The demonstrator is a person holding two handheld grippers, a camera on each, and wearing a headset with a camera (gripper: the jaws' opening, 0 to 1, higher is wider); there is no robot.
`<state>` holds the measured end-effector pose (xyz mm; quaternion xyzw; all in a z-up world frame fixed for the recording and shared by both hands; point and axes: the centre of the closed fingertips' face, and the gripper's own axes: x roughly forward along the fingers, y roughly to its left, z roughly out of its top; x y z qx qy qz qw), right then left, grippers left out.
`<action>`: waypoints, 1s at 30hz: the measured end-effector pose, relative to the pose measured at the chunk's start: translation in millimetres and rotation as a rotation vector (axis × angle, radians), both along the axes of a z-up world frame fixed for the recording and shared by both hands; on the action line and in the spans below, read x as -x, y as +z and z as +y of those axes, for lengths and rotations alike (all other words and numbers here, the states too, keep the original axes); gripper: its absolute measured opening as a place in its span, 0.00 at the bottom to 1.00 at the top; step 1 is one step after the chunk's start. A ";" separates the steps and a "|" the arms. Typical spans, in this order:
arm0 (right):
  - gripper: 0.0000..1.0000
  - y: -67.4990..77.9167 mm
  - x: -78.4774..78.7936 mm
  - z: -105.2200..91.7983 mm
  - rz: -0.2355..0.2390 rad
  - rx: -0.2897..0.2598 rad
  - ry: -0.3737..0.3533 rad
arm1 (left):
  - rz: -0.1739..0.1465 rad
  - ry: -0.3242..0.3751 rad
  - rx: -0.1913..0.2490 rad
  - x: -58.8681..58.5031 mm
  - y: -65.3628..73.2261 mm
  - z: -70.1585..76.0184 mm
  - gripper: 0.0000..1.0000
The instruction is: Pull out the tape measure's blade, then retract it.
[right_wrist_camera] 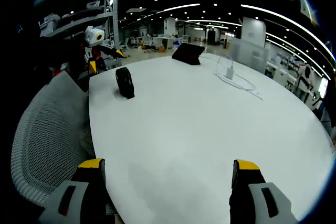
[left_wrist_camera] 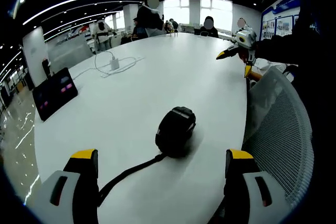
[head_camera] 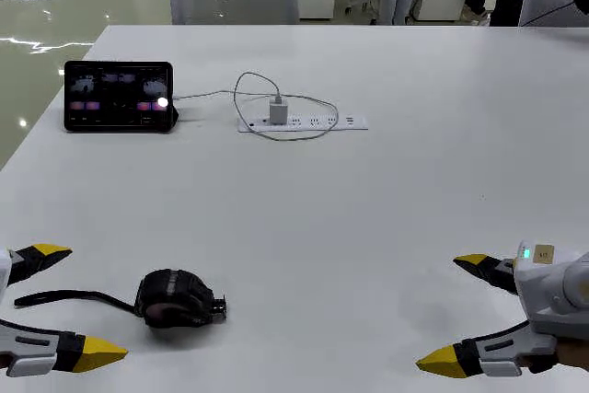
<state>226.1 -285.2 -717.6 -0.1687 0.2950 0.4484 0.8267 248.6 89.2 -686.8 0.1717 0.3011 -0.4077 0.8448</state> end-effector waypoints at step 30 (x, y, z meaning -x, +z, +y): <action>0.99 7.9 -16.1 64.4 -0.039 0.013 0.172 | 0.064 -0.306 -0.185 -12.3 -20.0 -55.0 0.97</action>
